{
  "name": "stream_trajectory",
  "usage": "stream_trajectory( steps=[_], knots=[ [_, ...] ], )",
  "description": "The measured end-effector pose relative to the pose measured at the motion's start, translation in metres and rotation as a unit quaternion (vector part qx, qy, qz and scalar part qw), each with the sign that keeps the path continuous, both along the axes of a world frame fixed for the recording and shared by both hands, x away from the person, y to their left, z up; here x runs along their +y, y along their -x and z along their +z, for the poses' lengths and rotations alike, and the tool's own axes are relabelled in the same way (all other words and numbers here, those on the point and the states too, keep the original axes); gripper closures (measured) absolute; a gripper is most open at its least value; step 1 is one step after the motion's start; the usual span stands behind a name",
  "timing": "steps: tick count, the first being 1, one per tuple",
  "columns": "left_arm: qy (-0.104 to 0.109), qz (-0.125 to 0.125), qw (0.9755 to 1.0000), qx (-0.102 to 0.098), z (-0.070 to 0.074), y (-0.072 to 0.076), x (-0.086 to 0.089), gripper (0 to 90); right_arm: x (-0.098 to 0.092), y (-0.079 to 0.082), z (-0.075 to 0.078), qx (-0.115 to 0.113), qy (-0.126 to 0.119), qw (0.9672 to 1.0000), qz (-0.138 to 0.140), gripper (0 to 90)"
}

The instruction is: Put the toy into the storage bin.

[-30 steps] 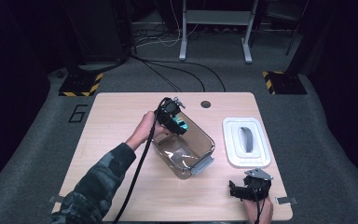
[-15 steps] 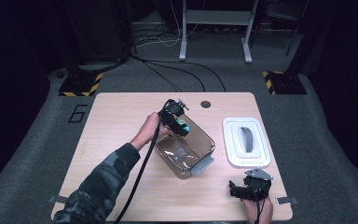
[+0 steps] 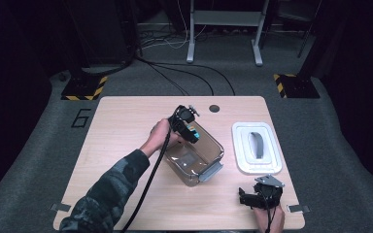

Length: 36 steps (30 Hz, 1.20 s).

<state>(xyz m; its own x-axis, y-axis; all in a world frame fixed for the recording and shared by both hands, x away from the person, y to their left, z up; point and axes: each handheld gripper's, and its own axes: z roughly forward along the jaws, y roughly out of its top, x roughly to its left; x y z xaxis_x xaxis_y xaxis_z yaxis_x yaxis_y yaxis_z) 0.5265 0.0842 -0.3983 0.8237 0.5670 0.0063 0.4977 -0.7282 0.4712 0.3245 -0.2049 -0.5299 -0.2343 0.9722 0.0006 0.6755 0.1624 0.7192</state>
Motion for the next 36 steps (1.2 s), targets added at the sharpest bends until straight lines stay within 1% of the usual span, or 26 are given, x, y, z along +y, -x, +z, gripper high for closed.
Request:
stream_trajectory(
  steps=[1, 4, 5, 9, 10, 12, 15, 19, 25, 29, 30, 33, 36],
  knots=[
    [-0.002, -0.001, 1.0000, 0.003, 0.000, -0.001, 0.000, 24.6, 0.000, 0.000, 0.000, 0.000, 0.000, 1.0000, -0.001, 0.2],
    [-0.001, 0.003, 1.0000, 0.002, -0.002, -0.001, -0.001, 24.6, 0.000, 0.000, 0.000, 0.000, 0.000, 1.0000, -0.001, 0.2],
    [-0.001, 0.005, 1.0000, 0.007, -0.003, -0.001, -0.001, 24.6, 0.000, 0.000, 0.000, 0.000, 0.000, 1.0000, 0.000, 0.2],
    [-0.006, 0.003, 1.0000, 0.005, -0.005, -0.002, -0.001, 24.6, 0.000, 0.000, 0.000, 0.000, -0.001, 1.0000, -0.002, 0.2],
    [-0.006, 0.008, 0.9999, 0.004, -0.005, -0.001, -0.002, 24.6, 0.000, 0.000, 0.000, -0.001, -0.002, 1.0000, -0.002, 0.2],
    [-0.008, 0.003, 0.9999, 0.007, -0.006, -0.001, -0.004, 24.6, 0.000, 0.000, 0.000, 0.000, -0.001, 1.0000, -0.002, 0.2],
    [-0.008, 0.005, 0.9999, 0.008, -0.008, -0.001, -0.006, 24.5, 0.000, 0.000, 0.000, -0.001, -0.001, 1.0000, -0.002, 0.2],
    [-0.012, -0.003, 0.9999, 0.008, -0.008, -0.003, -0.006, 24.5, 0.000, 0.000, 0.000, -0.001, -0.001, 1.0000, -0.001, 0.2],
    [-0.014, -0.002, 0.9999, 0.010, -0.011, -0.004, -0.007, 24.5, 0.000, 0.000, 0.000, -0.001, -0.001, 1.0000, -0.001, 0.2],
    [-0.014, 0.003, 0.9998, 0.012, -0.012, -0.005, -0.008, 24.4, 0.000, 0.000, 0.000, -0.001, -0.001, 1.0000, -0.002, 0.2],
    [-0.015, 0.007, 0.9998, 0.010, -0.013, -0.006, -0.008, 24.3, 0.000, 0.000, 0.000, 0.000, -0.001, 1.0000, -0.002, 0.2],
    [-0.012, 0.011, 0.9997, 0.016, -0.014, -0.006, -0.008, 24.3, 0.000, 0.000, 0.000, 0.000, -0.001, 1.0000, -0.002, 0.2],
    [-0.012, 0.011, 0.9997, 0.017, -0.015, -0.007, -0.008, 24.2, 0.000, 0.000, 0.000, 0.000, -0.002, 1.0000, -0.002, 0.2]
  ],
)
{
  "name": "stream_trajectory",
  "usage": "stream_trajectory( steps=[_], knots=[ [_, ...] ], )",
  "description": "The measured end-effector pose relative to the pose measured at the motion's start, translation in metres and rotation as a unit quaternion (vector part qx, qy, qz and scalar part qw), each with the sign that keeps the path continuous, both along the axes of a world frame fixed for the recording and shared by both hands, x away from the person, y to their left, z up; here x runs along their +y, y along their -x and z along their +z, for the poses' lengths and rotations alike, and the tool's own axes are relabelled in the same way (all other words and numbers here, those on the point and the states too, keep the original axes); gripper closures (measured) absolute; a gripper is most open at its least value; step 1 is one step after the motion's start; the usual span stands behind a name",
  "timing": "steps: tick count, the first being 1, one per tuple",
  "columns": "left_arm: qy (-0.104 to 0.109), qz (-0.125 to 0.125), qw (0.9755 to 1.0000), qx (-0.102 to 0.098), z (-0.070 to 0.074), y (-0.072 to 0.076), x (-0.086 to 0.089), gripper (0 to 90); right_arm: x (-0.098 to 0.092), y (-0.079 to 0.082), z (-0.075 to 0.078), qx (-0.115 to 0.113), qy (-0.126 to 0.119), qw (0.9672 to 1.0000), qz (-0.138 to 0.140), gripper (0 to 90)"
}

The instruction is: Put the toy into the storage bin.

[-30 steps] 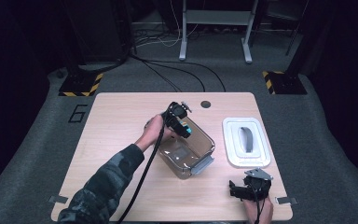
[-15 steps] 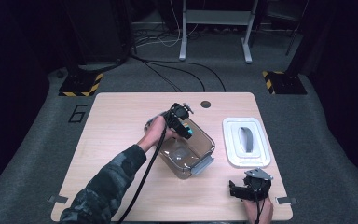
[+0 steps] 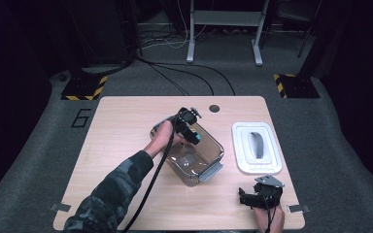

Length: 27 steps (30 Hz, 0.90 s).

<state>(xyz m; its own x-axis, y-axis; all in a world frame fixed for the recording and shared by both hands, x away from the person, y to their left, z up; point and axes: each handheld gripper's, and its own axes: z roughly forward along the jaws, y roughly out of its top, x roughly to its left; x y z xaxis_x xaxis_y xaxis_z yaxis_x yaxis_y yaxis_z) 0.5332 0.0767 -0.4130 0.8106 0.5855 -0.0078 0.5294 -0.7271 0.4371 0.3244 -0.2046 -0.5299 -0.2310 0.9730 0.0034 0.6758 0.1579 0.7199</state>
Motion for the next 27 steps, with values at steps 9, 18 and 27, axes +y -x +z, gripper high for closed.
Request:
stream_trajectory(
  steps=[9, 18, 27],
  knots=[
    [0.018, 0.004, 0.9998, -0.005, 0.007, 0.004, 0.005, 14.5, 0.000, 0.000, 0.000, -0.001, 0.000, 1.0000, 0.001, 0.4],
    [0.041, -0.002, 0.9988, -0.026, 0.026, 0.020, 0.027, 7.6, 0.000, 0.000, 0.000, 0.000, 0.001, 1.0000, 0.002, 0.4],
    [0.059, -0.007, 0.9970, -0.050, 0.042, 0.040, 0.055, 4.5, 0.000, 0.000, 0.000, -0.001, 0.002, 1.0000, 0.003, 0.3]
  ],
)
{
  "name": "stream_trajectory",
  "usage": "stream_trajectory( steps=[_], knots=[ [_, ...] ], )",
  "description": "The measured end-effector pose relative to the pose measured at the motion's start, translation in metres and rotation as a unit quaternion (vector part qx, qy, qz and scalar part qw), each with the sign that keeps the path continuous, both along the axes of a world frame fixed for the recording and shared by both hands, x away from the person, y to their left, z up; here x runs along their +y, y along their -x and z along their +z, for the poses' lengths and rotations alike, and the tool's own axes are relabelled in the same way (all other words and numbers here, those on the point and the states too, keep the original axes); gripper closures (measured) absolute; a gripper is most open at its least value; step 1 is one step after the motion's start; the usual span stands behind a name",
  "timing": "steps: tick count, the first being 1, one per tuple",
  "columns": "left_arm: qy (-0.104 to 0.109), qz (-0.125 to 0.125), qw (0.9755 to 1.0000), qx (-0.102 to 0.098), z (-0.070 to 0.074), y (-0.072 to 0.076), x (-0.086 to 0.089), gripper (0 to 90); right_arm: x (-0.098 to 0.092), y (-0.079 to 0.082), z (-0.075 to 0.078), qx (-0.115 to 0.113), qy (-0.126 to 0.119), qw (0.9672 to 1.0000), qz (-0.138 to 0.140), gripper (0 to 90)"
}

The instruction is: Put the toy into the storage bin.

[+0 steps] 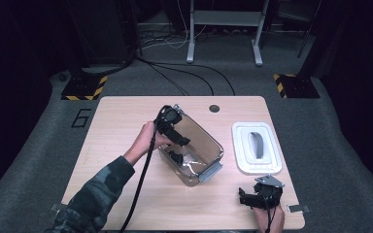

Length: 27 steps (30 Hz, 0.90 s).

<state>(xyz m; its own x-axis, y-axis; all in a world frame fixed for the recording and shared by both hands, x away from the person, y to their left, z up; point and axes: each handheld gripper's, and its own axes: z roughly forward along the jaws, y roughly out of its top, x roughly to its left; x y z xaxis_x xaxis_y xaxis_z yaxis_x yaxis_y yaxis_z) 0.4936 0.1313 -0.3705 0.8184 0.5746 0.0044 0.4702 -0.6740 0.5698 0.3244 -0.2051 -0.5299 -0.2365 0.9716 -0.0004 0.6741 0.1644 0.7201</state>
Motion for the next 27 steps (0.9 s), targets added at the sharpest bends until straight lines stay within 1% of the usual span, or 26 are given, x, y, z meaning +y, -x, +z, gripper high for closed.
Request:
stream_trajectory(
  steps=[1, 2, 3, 4, 5, 7, 8, 12, 13, 15, 16, 17, 18, 19, 20, 21, 23, 25, 26, 27],
  knots=[
    [0.002, 0.000, 1.0000, -0.005, 0.003, 0.005, 0.007, 3.8, 0.000, 0.000, 0.000, 0.000, 0.000, 1.0000, 0.000, 0.3],
    [0.005, 0.002, 1.0000, -0.008, 0.004, 0.008, 0.011, 3.6, 0.000, 0.000, 0.000, 0.000, 0.000, 1.0000, 0.000, 0.3],
    [0.005, 0.002, 1.0000, -0.008, 0.004, 0.008, 0.011, 3.4, 0.000, 0.000, 0.000, 0.000, 0.000, 1.0000, 0.000, 0.3],
    [0.009, 0.003, 0.9999, -0.013, 0.005, 0.014, 0.019, 3.0, 0.000, 0.000, 0.000, 0.000, 0.000, 1.0000, 0.000, 0.3],
    [0.009, 0.003, 0.9999, -0.013, 0.005, 0.014, 0.019, 2.6, 0.000, 0.000, 0.000, 0.000, 0.000, 1.0000, 0.000, 0.3],
    [0.012, 0.003, 0.9998, -0.018, 0.007, 0.019, 0.026, 2.5, 0.000, 0.000, 0.000, 0.000, 0.000, 1.0000, 0.000, 0.3],
    [0.015, 0.007, 0.9996, -0.023, 0.007, 0.026, 0.034, 2.3, 0.000, 0.000, 0.000, 0.000, 0.000, 1.0000, 0.000, 0.3],
    [0.025, 0.014, 0.9991, -0.033, 0.007, 0.038, 0.053, 1.9, 0.000, 0.000, 0.000, 0.000, 0.000, 1.0000, 0.000, 0.3],
    [0.025, 0.014, 0.9991, -0.033, 0.007, 0.038, 0.053, 1.9, 0.000, 0.000, 0.000, 0.000, 0.000, 1.0000, 0.000, 0.3],
    [0.025, 0.017, 0.9988, -0.039, 0.006, 0.043, 0.060, 1.9, 0.000, 0.000, 0.000, 0.000, 0.000, 1.0000, 0.000, 0.4],
    [0.027, 0.022, 0.9985, -0.042, 0.004, 0.050, 0.069, 1.9, 0.000, 0.000, 0.000, 0.000, 0.000, 1.0000, 0.000, 0.3],
    [0.027, 0.022, 0.9985, -0.042, 0.004, 0.050, 0.069, 1.9, 0.000, 0.000, 0.000, 0.000, 0.000, 1.0000, 0.000, 0.3],
    [0.026, 0.029, 0.9983, -0.044, 0.000, 0.055, 0.077, 1.8, 0.000, 0.000, 0.000, 0.000, 0.000, 1.0000, 0.000, 0.3],
    [0.026, 0.029, 0.9983, -0.044, 0.000, 0.055, 0.077, 1.8, 0.000, 0.000, 0.000, 0.000, 0.000, 1.0000, 0.000, 0.3],
    [0.025, 0.035, 0.9980, -0.047, -0.004, 0.059, 0.083, 1.6, 0.000, 0.000, 0.000, 0.000, 0.000, 1.0000, 0.000, 0.3],
    [0.025, 0.035, 0.9980, -0.047, -0.004, 0.059, 0.083, 1.6, 0.000, 0.000, 0.000, 0.000, 0.000, 1.0000, 0.000, 0.3],
    [0.024, 0.043, 0.9977, -0.048, -0.008, 0.063, 0.092, 1.4, 0.000, 0.000, 0.000, 0.000, 0.000, 1.0000, 0.000, 0.3],
    [0.023, 0.051, 0.9969, -0.056, -0.011, 0.067, 0.099, 1.2, 0.000, 0.000, 0.000, 0.000, 0.000, 1.0000, 0.000, 0.3],
    [0.028, 0.058, 0.9963, -0.058, -0.015, 0.070, 0.105, 1.1, 0.000, 0.000, 0.000, 0.000, 0.000, 1.0000, 0.000, 0.3],
    [0.028, 0.058, 0.9963, -0.058, -0.015, 0.070, 0.105, 1.3, 0.000, 0.000, 0.000, 0.000, 0.000, 1.0000, 0.000, 0.3]
  ],
)
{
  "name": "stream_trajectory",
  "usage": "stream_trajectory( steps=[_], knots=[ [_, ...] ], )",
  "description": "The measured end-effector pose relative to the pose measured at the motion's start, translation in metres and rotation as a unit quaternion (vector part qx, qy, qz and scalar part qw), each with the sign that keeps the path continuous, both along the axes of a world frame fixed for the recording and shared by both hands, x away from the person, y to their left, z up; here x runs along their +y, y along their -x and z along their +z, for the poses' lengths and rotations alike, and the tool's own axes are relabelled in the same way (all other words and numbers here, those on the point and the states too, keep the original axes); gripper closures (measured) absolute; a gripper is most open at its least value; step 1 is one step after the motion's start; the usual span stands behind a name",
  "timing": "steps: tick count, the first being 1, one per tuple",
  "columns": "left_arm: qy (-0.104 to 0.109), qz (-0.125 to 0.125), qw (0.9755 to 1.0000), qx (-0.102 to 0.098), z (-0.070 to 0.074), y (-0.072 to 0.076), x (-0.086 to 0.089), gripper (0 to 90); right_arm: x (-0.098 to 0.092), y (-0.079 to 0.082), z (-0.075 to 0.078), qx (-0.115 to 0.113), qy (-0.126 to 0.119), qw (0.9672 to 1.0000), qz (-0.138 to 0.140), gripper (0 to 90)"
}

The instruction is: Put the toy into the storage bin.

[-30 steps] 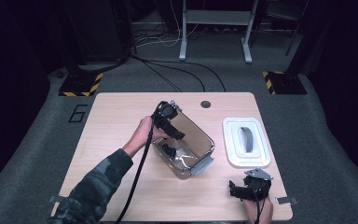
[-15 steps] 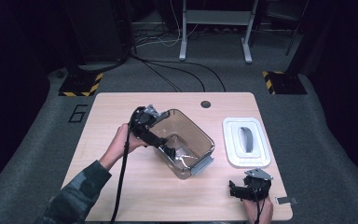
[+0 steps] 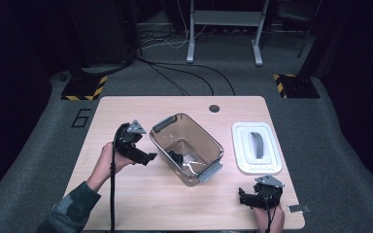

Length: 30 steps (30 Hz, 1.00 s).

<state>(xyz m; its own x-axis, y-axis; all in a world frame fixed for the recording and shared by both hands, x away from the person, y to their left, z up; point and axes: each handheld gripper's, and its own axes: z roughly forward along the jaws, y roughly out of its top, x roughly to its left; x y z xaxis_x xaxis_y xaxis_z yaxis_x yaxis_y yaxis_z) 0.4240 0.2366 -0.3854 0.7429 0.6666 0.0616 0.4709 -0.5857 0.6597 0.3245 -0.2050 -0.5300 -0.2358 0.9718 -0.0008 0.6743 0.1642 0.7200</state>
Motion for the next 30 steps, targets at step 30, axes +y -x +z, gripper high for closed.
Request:
stream_trajectory(
  steps=[30],
  knots=[
    [0.026, 0.121, 0.9922, 0.014, -0.140, 0.017, 0.060, 0.0, 0.000, 0.000, 0.000, 0.000, 0.001, 1.0000, 0.000, 0.2]
  ],
)
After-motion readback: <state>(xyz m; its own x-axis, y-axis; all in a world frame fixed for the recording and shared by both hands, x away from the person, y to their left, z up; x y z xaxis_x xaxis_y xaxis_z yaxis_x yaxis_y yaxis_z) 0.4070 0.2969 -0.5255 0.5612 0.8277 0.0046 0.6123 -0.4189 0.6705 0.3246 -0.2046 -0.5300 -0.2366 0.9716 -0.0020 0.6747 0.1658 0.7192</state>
